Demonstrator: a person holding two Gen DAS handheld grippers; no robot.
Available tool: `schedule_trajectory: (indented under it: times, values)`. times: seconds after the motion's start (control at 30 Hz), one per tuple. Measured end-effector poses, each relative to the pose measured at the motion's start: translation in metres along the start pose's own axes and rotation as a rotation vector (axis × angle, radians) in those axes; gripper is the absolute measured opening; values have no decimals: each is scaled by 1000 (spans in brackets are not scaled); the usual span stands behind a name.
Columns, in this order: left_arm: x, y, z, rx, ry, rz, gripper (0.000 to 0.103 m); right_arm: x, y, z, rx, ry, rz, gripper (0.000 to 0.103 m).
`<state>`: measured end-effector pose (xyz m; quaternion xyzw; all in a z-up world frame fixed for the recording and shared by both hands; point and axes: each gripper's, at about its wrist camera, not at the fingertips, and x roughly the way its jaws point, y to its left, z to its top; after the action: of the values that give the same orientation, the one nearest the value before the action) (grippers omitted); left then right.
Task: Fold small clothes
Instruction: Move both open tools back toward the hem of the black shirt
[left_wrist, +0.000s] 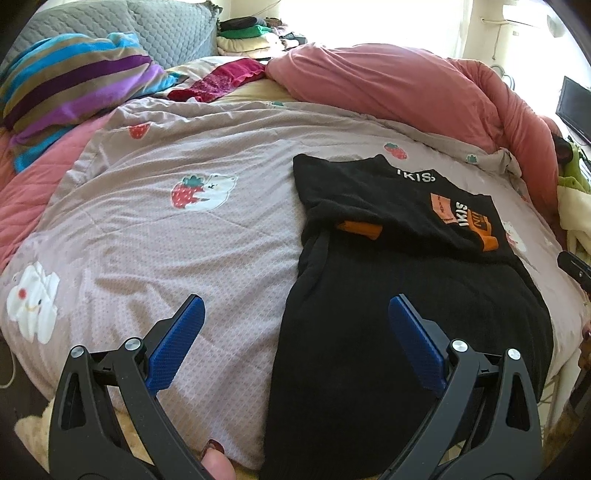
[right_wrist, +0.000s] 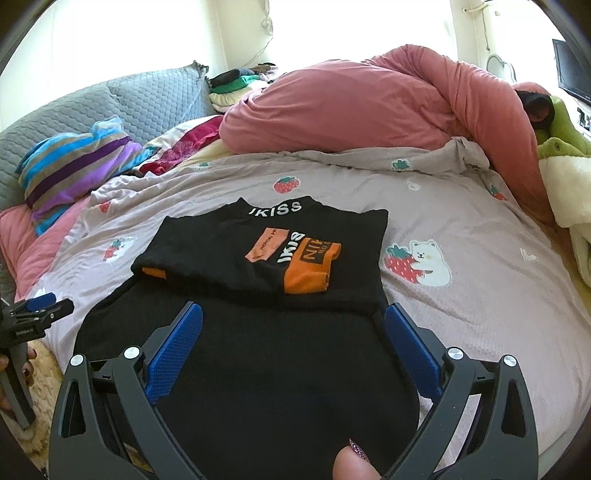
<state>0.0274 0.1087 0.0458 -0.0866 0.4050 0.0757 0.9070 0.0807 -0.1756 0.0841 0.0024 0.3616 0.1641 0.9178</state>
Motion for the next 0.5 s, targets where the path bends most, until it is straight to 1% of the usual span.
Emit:
schedule_trajectory:
  times: [0.3,0.5]
  values:
    - [-2,3,-18,5,34,3,93,-5,-4,-11,0,9,6,98]
    - [0,7,-28,-13,66,-23,92,-8,-10,-20,4,21,0,98]
